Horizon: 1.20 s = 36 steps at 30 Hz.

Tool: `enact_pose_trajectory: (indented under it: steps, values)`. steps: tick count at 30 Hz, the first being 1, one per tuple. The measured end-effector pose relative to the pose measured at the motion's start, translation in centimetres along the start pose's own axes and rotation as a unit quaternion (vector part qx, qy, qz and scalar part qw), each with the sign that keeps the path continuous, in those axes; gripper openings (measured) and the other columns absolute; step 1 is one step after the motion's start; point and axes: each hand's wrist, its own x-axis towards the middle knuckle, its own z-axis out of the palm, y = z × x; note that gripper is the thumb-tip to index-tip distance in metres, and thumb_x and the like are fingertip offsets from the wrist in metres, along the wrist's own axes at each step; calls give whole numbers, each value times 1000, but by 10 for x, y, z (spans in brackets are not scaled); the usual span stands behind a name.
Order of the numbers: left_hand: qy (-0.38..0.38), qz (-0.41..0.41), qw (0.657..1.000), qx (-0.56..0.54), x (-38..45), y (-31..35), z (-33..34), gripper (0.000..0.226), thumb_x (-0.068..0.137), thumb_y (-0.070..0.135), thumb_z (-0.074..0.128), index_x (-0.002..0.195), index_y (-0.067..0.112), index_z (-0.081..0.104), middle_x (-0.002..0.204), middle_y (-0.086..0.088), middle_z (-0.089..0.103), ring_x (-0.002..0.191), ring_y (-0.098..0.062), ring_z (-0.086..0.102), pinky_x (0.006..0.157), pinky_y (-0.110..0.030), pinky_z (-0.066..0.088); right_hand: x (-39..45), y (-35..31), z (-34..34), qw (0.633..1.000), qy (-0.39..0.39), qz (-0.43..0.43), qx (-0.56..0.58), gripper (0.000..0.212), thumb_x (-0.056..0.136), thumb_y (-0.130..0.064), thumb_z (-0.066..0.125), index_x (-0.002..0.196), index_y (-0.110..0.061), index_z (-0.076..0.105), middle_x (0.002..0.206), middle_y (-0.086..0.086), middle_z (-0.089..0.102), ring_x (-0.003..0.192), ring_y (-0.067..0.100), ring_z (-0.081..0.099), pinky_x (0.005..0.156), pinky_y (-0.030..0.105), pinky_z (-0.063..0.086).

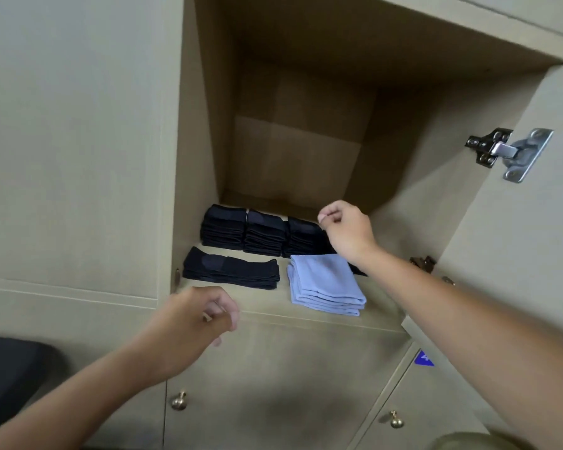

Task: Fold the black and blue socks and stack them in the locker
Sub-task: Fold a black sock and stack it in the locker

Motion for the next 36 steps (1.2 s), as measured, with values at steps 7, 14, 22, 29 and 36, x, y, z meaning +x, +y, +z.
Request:
enact_pose_trajectory:
  steps: [7, 14, 22, 29, 36]
  values:
    - [36, -4, 999, -26, -7, -7, -25, 15, 96, 21, 66, 83, 27, 72, 85, 5, 77, 74, -15, 74, 76, -40, 59, -87, -47, 22, 991, -57, -48, 109, 13, 95, -14, 59, 90, -20, 70, 86, -12, 66, 70, -5, 53, 66, 9, 43]
    - [74, -22, 997, 16, -22, -16, -50, 13, 98, 19, 61, 89, 21, 70, 85, 6, 78, 73, -15, 74, 66, -26, 45, -125, -62, 43, 978, -148, -121, 84, 10, 95, -20, 61, 87, -24, 66, 84, -10, 66, 70, 5, 54, 68, 20, 45]
    - [113, -59, 989, 71, -46, -31, -79, 13, 100, 25, 63, 96, 15, 70, 86, 3, 78, 71, -14, 73, 70, -24, 55, -145, -66, 69, 955, -240, -174, 28, 7, 96, -26, 59, 92, -30, 64, 87, -16, 63, 83, -1, 57, 67, 11, 42]
    - [107, -112, 982, 108, -71, -57, -107, 12, 99, 24, 64, 92, 15, 67, 86, 1, 77, 72, -23, 74, 80, -36, 59, -162, -94, 85, 929, -303, -206, 58, 5, 95, -29, 62, 95, -30, 67, 86, -14, 66, 82, 0, 59, 69, 16, 45]
    - [120, -150, 967, 169, -117, -60, -141, 12, 99, 18, 63, 98, 7, 69, 88, -4, 77, 79, -27, 75, 73, -29, 57, -178, -131, 106, 899, -357, -243, 74, 3, 93, -29, 66, 93, -29, 68, 79, -11, 64, 71, -8, 56, 63, 6, 40]
